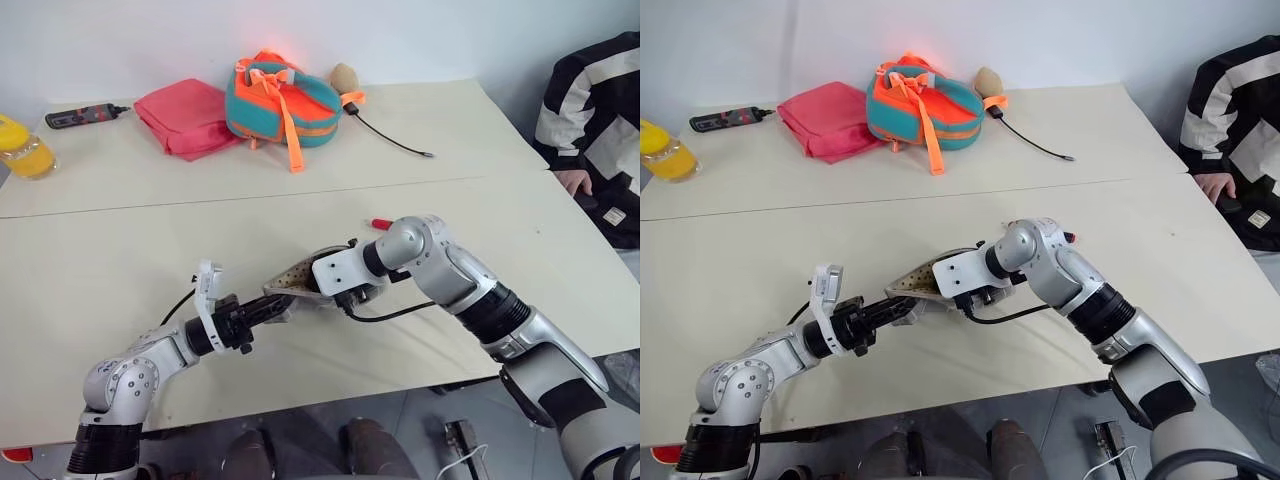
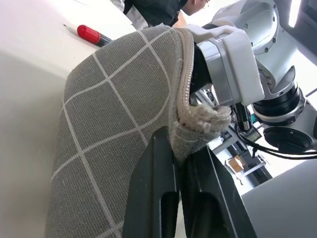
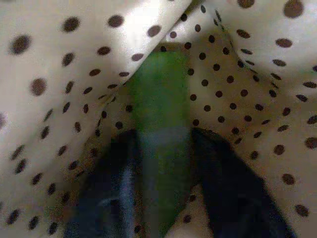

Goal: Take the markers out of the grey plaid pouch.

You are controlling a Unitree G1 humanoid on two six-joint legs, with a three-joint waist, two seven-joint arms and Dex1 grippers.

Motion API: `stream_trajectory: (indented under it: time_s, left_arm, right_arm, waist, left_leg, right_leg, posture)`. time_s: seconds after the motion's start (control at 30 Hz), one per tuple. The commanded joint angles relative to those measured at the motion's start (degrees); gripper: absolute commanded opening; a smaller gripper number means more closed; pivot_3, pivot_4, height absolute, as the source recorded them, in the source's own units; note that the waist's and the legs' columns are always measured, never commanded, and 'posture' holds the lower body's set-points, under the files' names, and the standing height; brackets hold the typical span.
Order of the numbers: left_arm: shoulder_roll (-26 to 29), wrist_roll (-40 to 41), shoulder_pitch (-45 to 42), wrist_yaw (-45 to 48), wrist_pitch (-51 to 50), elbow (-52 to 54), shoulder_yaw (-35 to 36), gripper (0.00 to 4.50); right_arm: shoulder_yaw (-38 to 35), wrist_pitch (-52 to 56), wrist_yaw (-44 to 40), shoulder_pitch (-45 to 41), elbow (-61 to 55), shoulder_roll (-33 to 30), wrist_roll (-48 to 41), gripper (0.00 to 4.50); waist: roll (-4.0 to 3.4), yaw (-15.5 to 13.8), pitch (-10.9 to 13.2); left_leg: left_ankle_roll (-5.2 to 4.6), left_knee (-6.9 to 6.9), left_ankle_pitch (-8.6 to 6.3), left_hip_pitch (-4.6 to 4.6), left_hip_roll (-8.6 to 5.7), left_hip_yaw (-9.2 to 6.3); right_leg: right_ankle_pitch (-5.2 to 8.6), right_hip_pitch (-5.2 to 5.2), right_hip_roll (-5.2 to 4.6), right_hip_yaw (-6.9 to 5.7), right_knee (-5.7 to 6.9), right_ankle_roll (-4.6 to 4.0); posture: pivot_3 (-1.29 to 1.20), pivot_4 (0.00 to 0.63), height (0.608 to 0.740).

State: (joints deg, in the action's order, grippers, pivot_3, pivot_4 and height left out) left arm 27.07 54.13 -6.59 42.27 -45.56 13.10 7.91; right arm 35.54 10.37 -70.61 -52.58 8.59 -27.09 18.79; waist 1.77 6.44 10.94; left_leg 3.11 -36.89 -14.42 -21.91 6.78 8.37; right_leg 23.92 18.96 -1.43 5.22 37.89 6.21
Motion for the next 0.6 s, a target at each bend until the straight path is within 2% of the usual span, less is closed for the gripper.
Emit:
stream_trajectory:
  time_s: [0.03,0.2,0.33,0.6]
  left_arm:
    - [0.6,-0.9,-0.1,0.5,1.5,2.1,0.9,0.00]
    - [2.7,-7.7,-0.9,1.2,7.9,1.2,1.0,0.00]
    - [3.7,-10.8,-2.5,1.2,11.2,-0.1,1.5,0.00]
    - [2.7,-16.8,-5.9,-0.3,17.4,-1.7,1.5,0.00]
  right_arm:
    - [-1.9,1.6,-0.4,0.8,-0.3,0.1,-1.3,1.06]
    - [-10.0,2.9,0.1,-1.4,-3.9,0.7,-8.8,1.06]
    - [-16.8,9.8,-0.6,-1.7,-7.3,2.4,-17.7,1.06]
    - [-20.3,14.2,-1.0,-2.3,-11.6,1.7,-24.6,1.06]
  waist:
    - [0.00,0.0,0.0]
    - [0.00,-0.3,0.0]
    - [0.00,-0.7,0.0]
    - [-0.01,-0.9,0.1]
  left_leg:
    - [0.00,0.02,0.00,0.00,0.00,0.00]
    - [0.01,0.13,-0.01,-0.15,-0.02,-0.01]
    - [0.02,0.23,-0.03,-0.40,-0.04,0.04]
    - [0.06,0.61,-0.05,-0.44,-0.03,0.07]
  right_leg:
    - [0.00,0.00,0.00,0.00,-0.01,0.00]
    - [0.00,0.16,-0.01,0.00,-0.12,0.00]
    - [-0.01,0.49,-0.04,0.02,-0.13,0.03]
    - [-0.01,0.68,-0.03,0.01,-0.21,0.04]
  posture:
    - [0.00,0.150,0.740]
    - [0.00,0.150,0.740]
    - [0.00,0.150,0.740]
    - [0.00,0.150,0.740]
